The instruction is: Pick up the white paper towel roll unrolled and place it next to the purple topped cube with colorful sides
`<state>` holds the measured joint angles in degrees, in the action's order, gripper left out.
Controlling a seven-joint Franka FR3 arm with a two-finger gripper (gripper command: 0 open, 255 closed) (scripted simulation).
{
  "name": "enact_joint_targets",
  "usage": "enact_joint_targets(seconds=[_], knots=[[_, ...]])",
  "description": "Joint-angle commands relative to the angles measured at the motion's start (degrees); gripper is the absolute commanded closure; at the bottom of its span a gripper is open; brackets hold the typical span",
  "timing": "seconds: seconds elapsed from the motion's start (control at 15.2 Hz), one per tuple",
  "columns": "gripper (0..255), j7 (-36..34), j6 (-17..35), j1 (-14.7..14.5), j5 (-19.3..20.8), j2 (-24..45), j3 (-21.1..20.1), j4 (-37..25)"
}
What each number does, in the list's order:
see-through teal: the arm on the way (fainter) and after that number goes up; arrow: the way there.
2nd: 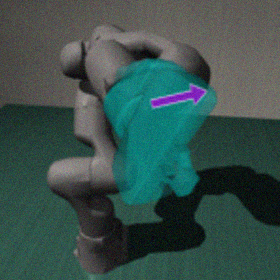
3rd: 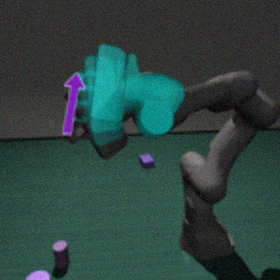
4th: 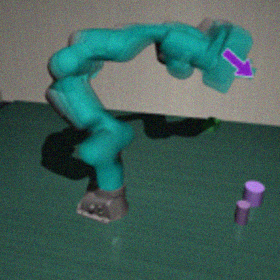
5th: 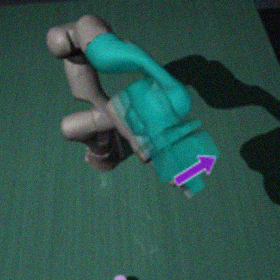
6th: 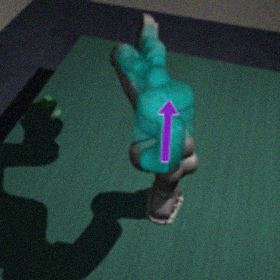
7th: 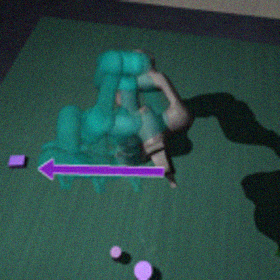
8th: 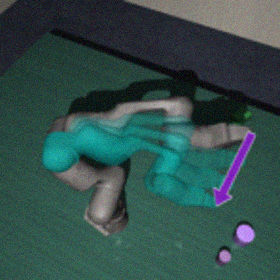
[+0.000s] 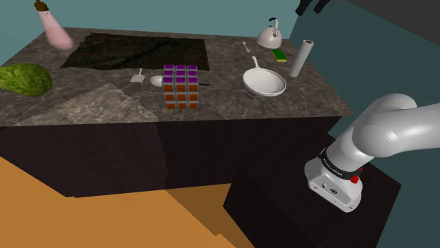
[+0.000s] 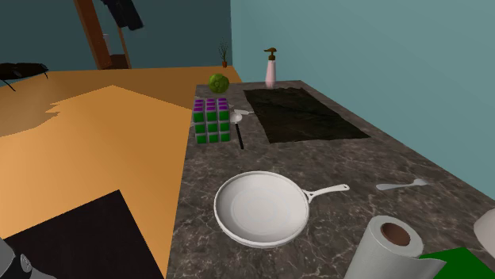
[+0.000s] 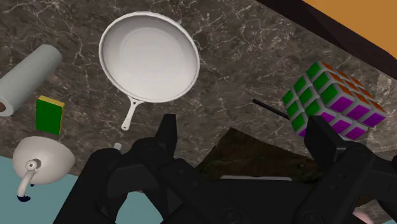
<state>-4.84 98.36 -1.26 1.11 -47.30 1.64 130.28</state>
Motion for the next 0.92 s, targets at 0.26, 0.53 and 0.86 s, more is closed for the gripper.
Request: enact_joint_targets(seconds=[0.26, 0.53, 0.86], knots=[[0, 2.12, 4.07, 1.88, 1.97, 3.16, 3.64, 1.22], [0, 4.2, 8.15, 3.65, 3.63, 7.06, 7.33, 1.64], [0, 6.84, 13.15, 5.56, 5.08, 12.88, 12.01, 1.02]])
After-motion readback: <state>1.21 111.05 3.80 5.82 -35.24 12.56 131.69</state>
